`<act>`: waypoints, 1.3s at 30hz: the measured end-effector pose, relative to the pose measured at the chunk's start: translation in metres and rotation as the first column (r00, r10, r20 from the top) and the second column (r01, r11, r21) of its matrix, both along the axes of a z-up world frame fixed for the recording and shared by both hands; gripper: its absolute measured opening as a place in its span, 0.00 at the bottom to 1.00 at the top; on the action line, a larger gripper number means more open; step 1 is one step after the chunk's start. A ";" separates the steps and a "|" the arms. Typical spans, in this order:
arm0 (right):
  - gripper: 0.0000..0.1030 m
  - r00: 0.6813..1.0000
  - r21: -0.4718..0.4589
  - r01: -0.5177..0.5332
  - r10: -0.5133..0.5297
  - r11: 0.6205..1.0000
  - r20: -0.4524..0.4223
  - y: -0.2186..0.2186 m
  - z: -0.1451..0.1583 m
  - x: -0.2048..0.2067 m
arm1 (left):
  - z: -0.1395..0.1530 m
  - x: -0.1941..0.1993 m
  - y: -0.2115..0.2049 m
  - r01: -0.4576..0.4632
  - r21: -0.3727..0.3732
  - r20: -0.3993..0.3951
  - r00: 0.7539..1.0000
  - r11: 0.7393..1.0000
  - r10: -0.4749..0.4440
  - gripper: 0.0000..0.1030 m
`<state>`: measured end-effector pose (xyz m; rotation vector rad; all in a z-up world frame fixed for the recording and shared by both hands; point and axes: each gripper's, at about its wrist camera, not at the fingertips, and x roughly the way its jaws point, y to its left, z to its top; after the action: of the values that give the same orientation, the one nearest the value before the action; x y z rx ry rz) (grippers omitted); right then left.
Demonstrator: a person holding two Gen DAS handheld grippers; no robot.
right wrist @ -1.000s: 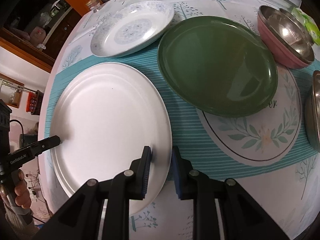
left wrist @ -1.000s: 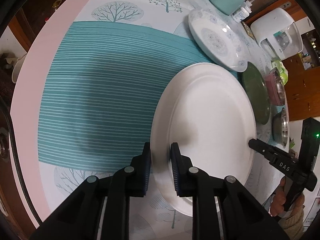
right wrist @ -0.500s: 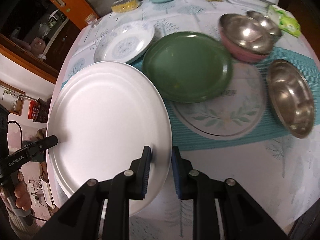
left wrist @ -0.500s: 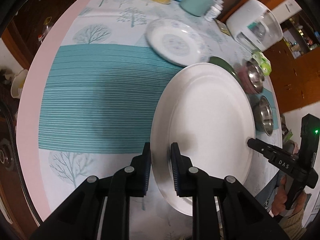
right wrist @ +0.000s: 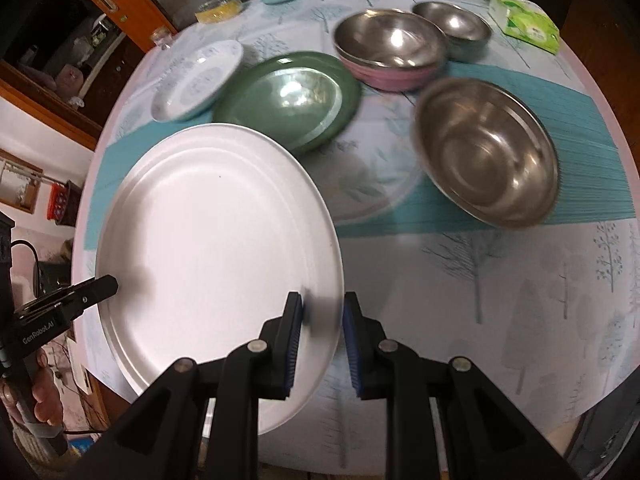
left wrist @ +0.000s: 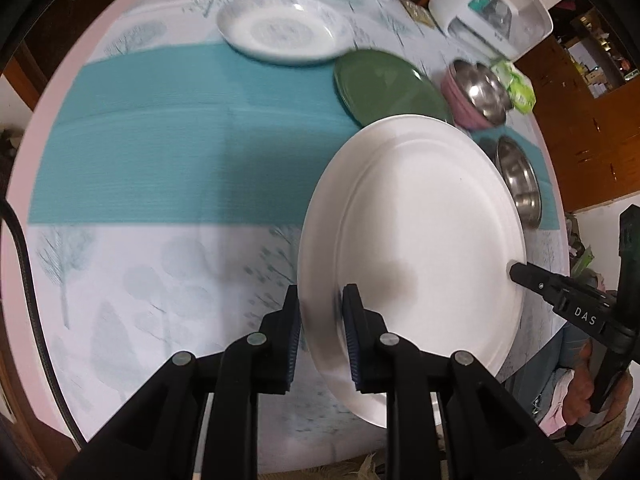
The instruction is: Organize plates and bowls
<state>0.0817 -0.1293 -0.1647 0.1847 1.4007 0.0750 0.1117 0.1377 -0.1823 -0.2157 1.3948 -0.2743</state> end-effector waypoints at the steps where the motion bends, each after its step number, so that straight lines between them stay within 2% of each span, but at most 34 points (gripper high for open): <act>1: 0.20 1.000 -0.006 -0.005 0.005 1.000 -0.004 -0.004 -0.001 -0.004 | -0.004 -0.003 -0.005 -0.001 0.005 -0.007 1.000 1.000 0.001 0.18; 9: 0.20 0.997 -0.005 -0.035 0.035 0.999 -0.068 -0.037 -0.030 -0.023 | -0.035 -0.026 -0.035 -0.020 0.030 -0.070 0.997 0.999 0.022 0.19; 15: 0.20 0.995 -0.015 -0.073 0.072 0.997 -0.076 -0.044 -0.042 -0.031 | -0.052 -0.035 -0.038 -0.046 0.048 -0.096 0.994 0.998 0.051 0.19; 24: 0.20 0.991 -0.003 -0.106 0.105 0.994 -0.085 -0.039 -0.048 -0.031 | -0.057 -0.044 -0.037 -0.070 0.078 -0.101 0.992 0.994 0.078 0.20; 39: 0.20 0.988 0.002 -0.117 0.117 0.993 -0.102 -0.036 -0.059 -0.023 | -0.068 -0.035 -0.049 -0.073 0.091 -0.119 0.989 0.993 0.084 0.21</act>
<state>0.0584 -0.1650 -0.2232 0.1042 1.5133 0.1623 0.0767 0.0892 -0.2506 -0.2183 1.5125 -0.1364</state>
